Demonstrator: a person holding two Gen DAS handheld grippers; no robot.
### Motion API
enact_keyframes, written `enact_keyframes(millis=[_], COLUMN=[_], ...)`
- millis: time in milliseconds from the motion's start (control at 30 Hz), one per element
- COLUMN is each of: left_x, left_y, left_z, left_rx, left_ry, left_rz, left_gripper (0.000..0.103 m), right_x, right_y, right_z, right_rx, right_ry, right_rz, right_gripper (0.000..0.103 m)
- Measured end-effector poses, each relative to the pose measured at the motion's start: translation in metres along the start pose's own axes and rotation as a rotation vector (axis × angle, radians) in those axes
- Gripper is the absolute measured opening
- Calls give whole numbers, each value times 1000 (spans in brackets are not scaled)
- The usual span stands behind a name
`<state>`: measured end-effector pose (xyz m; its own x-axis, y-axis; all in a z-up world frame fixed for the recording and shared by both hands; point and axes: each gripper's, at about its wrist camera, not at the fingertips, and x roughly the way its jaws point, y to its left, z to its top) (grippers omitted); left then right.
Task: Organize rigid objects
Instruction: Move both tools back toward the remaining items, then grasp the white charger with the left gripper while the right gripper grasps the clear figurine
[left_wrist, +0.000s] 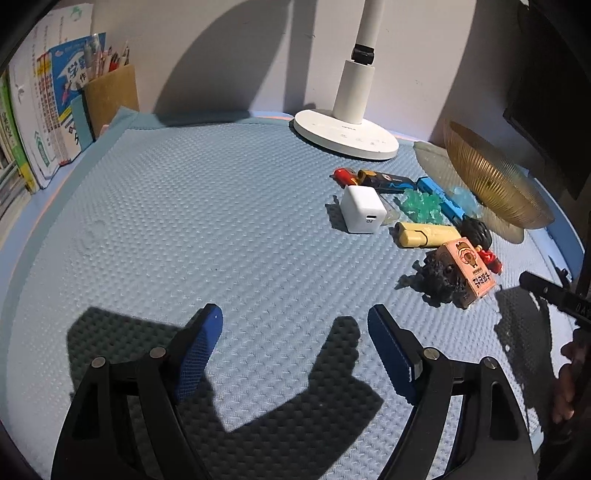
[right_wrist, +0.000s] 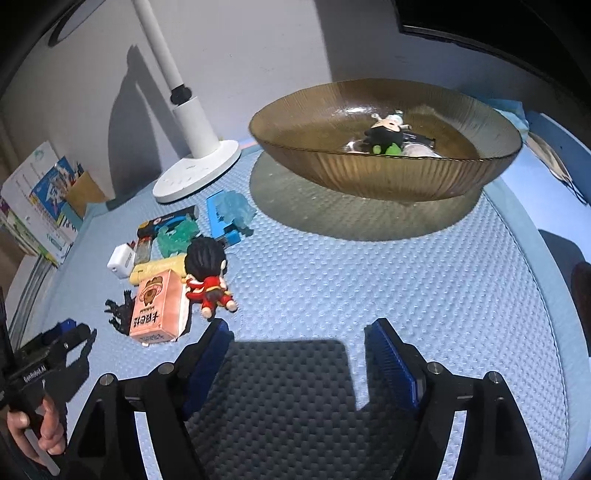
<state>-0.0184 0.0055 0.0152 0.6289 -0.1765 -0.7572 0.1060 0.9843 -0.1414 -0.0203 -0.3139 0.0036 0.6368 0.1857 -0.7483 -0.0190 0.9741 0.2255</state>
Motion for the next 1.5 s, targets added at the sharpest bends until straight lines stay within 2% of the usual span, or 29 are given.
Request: enact_keyframes(millis=[367, 533, 667, 700, 733, 833, 967, 1133, 1267, 1333, 1433, 1500], left_x=[1, -3, 3, 7, 14, 33, 53, 63, 71, 70, 68, 67], left_y=[-1, -5, -25, -30, -35, -43, -47, -48, -48, -49, -48, -45], left_z=[4, 31, 58, 63, 68, 77, 80, 79, 79, 78, 79, 79], left_rx=[-3, -24, 41, 60, 73, 89, 94, 104, 102, 120, 114, 101], left_ry=[21, 21, 1, 0, 5, 23, 56, 61, 71, 57, 43, 41], left_rz=[-12, -94, -89, -94, -101, -112, -148, -154, -155, -144, -160, -167], left_gripper=[80, 80, 80, 80, 80, 79, 72, 72, 62, 53, 30, 27], right_x=[0, -7, 1, 8, 15, 36, 50, 68, 79, 81, 81, 79], right_y=[10, 22, 30, 30, 30, 30, 34, 41, 45, 49, 54, 54], right_z=[5, 28, 54, 59, 64, 74, 84, 92, 94, 94, 92, 90], right_rx=[-42, -34, -6, 14, 33, 76, 78, 35, 16, -5, -39, -44], right_ry=[14, 7, 16, 30, 45, 76, 51, 54, 59, 53, 40, 36], right_rz=[-9, 41, 47, 45, 50, 81, 89, 48, 68, 54, 30, 32], right_gripper=[79, 79, 78, 74, 65, 54, 53, 52, 38, 36, 33, 29])
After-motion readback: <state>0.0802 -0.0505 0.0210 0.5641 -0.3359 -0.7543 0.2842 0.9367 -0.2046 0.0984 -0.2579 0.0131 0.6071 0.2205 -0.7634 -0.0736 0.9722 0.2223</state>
